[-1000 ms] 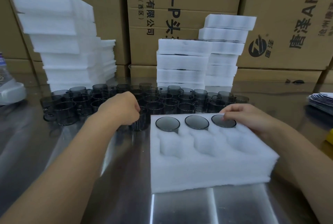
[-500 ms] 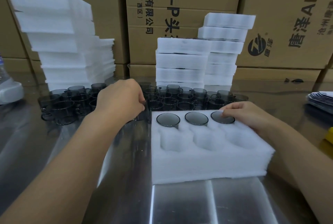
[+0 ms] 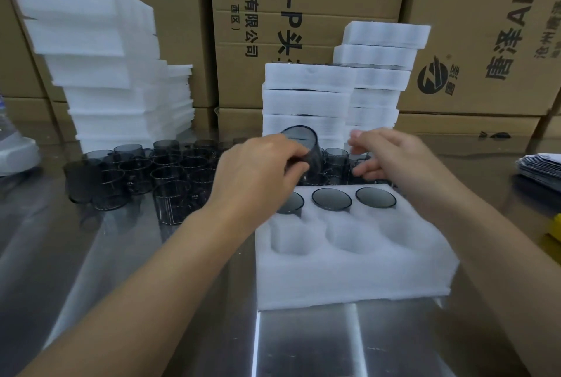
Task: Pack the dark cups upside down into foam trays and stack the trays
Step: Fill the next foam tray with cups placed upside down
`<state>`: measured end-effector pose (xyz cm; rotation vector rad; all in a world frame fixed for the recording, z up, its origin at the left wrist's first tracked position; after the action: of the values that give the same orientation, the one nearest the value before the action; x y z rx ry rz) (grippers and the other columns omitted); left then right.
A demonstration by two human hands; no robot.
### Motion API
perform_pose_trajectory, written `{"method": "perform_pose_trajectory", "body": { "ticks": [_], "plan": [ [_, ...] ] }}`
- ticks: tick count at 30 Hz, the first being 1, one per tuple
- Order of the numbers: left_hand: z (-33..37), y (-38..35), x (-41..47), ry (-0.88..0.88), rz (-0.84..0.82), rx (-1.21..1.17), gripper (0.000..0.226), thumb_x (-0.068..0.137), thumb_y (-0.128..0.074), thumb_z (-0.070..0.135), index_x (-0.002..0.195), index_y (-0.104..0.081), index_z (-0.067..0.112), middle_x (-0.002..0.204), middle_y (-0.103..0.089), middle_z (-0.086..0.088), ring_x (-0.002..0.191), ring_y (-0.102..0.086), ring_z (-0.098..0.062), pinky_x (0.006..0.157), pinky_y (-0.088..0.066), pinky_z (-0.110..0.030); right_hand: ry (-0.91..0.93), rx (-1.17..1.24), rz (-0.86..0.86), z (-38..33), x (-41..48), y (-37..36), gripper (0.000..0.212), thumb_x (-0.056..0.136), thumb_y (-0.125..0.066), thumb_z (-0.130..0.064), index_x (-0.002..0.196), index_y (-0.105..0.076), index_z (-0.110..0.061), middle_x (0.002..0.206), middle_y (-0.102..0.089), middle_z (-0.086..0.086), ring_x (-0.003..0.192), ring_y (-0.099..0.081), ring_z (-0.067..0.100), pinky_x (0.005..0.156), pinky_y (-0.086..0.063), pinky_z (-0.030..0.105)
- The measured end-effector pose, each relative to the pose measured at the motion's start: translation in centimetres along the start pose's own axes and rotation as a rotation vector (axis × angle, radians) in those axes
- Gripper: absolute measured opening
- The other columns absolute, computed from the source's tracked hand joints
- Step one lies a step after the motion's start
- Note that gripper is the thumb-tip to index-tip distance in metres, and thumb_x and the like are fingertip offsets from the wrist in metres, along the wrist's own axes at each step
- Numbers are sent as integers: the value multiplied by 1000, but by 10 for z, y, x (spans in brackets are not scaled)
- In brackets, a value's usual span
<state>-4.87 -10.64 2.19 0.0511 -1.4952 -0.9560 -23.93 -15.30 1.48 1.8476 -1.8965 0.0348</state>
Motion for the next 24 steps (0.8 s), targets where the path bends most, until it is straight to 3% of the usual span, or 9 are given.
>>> {"method": "perform_pose_trajectory", "body": {
  "ticks": [3, 6, 10, 12, 16, 20, 24],
  "plan": [
    [11, -7, -6, -113, 56, -45, 12, 82, -70, 22, 92, -75, 18, 80, -70, 3, 72, -65, -23, 56, -51, -35, -84, 56, -125, 2, -8, -24, 45, 74, -65, -60, 99, -66, -22, 82, -73, -13, 72, -72, 10, 78, -55, 29],
    [15, -15, -11, -178, 58, -62, 14, 80, -68, 22, 91, -75, 18, 79, -70, 3, 68, -66, -19, 52, -51, -33, -133, 127, -140, 8, -10, -30, 44, 78, -68, -48, 103, -66, -12, 70, -72, -10, 69, -70, 13, 73, -57, 28],
    [9, -25, -14, -85, -3, -203, 16, 81, -72, 21, 97, -74, 18, 87, -67, 5, 68, -59, -11, 60, -53, -36, -157, 186, -118, 13, -11, -29, 29, 80, -71, -36, 96, -68, -11, 70, -70, -6, 64, -67, 13, 68, -53, 26],
    [3, -27, -13, 13, 2, -359, 25, 77, -76, 23, 102, -71, 21, 92, -57, 11, 66, -50, 0, 66, -51, -31, -170, 220, -99, 14, -10, -30, 27, 82, -69, -32, 97, -68, -10, 80, -71, 2, 65, -67, 15, 69, -53, 28],
    [-3, -30, -13, 128, 43, -474, 66, 66, -84, 32, 124, -53, 27, 105, -37, 19, 89, -44, 10, 77, -38, -9, -166, 241, -63, 14, -9, -31, 22, 84, -65, -28, 95, -70, -10, 86, -71, 8, 64, -66, 15, 68, -51, 29],
    [-6, -41, -15, 203, -71, -491, 86, 63, -84, 40, 135, -39, 36, 119, -35, 15, 115, -36, -4, 98, -34, -18, -130, 273, -57, 14, -9, -33, 19, 83, -65, -26, 92, -70, -11, 81, -71, 7, 66, -64, 14, 67, -50, 27],
    [-8, -46, -16, 221, -142, -491, 88, 63, -84, 38, 138, -38, 34, 125, -36, 12, 120, -33, -8, 100, -32, -18, -99, 308, -50, 13, -9, -33, 20, 75, -68, -32, 87, -70, -17, 81, -72, 0, 74, -62, 15, 74, -49, 31]
  ]
}}
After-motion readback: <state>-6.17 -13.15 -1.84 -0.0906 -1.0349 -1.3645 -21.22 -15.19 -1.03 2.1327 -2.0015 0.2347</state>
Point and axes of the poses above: each hand's wrist, its own x-axis towards the middle knuckle, its own y-axis out of the back of the hand, z = x × y, the point moved 4 cm from there along x, towards the middle knuckle
